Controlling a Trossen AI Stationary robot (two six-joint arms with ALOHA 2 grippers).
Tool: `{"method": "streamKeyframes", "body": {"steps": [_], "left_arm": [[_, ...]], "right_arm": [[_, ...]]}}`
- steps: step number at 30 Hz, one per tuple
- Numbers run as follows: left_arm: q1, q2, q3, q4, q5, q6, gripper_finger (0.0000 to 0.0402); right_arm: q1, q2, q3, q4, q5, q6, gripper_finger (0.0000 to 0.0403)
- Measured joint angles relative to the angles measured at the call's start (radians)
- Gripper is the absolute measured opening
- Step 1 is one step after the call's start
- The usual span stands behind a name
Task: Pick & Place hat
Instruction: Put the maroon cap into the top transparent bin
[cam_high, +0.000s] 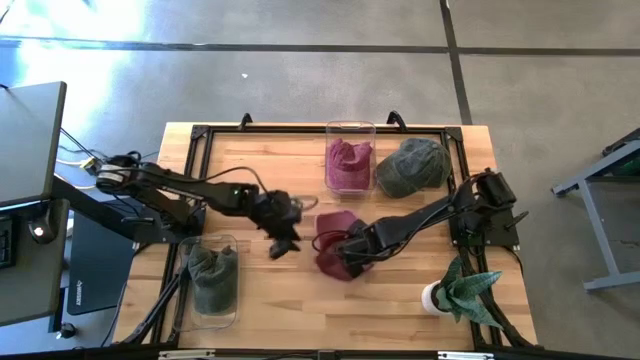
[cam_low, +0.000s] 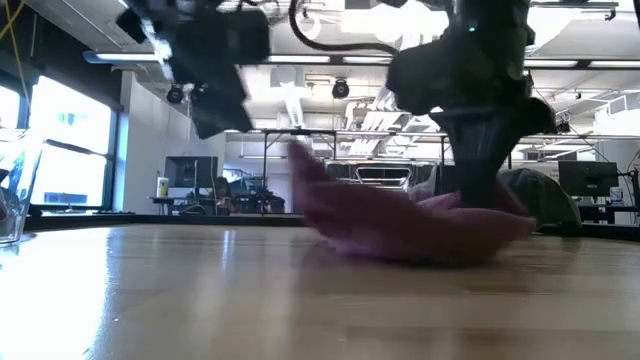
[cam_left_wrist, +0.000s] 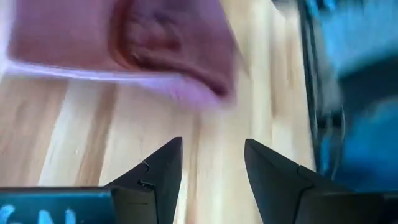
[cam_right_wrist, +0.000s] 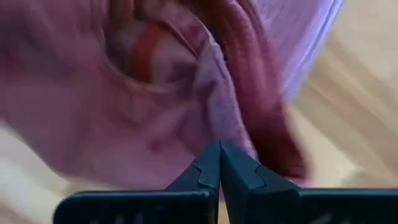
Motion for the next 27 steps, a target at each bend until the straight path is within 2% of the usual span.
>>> {"method": "streamKeyframes", "body": {"steps": [4,8,15,19,27], "left_arm": [[-0.088,-0.005,0.003,0.035,-0.025,0.354,0.0168],[-0.166,0.009,0.002,0.11,-0.113,0.595,0.0168],[-0.185,0.086,0.006,0.295,-0.081,0.637,0.0168],[-0.188,0.146,0.014,0.373,-0.045,0.708,0.0168],[-0.185,0.336,0.24,0.332,-0.026,0.787,0.0168]], "right_arm": [[0.0,-0.022,-0.001,-0.016,0.011,-0.014,0.0005],[0.0,-0.046,0.001,-0.011,0.012,-0.024,0.0008],[0.04,-0.208,-0.002,-0.021,0.016,-0.046,0.0013],[0.08,-0.32,-0.023,-0.033,0.031,-0.009,0.0039],[0.204,-0.459,-0.119,-0.017,0.138,0.124,0.0108]]}}
